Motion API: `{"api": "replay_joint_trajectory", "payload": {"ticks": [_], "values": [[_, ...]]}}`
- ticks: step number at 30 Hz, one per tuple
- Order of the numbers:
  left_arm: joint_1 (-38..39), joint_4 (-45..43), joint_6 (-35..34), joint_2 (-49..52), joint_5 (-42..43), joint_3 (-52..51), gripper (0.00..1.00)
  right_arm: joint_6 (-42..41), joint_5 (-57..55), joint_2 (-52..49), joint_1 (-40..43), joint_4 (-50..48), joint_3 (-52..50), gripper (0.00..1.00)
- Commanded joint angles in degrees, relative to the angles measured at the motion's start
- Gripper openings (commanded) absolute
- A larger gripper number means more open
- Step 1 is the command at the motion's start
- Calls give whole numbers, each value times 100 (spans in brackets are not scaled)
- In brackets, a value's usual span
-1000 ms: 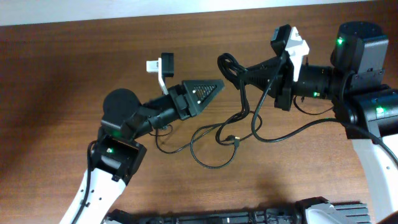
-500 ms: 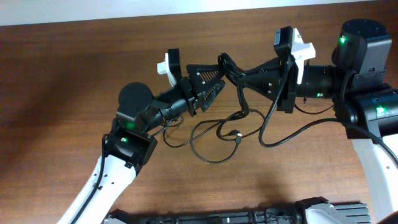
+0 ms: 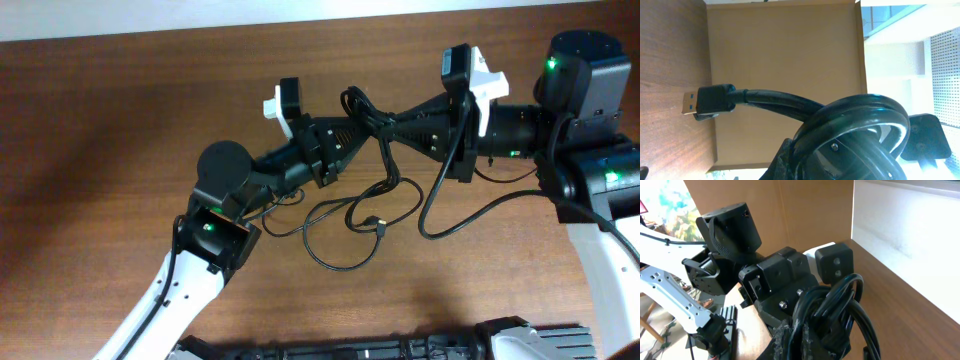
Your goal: Untangle cables
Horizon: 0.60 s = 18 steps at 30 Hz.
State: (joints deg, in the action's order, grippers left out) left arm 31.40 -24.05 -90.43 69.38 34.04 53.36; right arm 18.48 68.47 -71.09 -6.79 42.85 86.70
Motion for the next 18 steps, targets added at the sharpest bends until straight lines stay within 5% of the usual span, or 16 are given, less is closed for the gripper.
{"api": "replay_joint_trajectory", "payload": {"ticks": [1, 3, 9, 12, 15, 18], "values": [[11, -94, 479, -11, -240, 46, 0, 28, 42, 33, 7, 42, 96, 24], [-46, -61, 1161, -13, -236, 46, 0, 28, -636, 33, 9, 223, 96, 59], [-601, 2365, 3506, -13, -772, 46, 0, 33, -2430, 35, 13, 326, 98, 100], [-671, 2953, 4835, -13, -1419, 66, 0, 269, -3486, 35, -46, 592, 98, 99], [-664, 4675, 6116, -11, -2736, 1250, 0, 245, -5729, 39, -1139, 990, 107, 99], [-664, 5447, 6876, -13, -3064, 2260, 0, 247, -6166, 39, -2006, 1014, 107, 99]]}}
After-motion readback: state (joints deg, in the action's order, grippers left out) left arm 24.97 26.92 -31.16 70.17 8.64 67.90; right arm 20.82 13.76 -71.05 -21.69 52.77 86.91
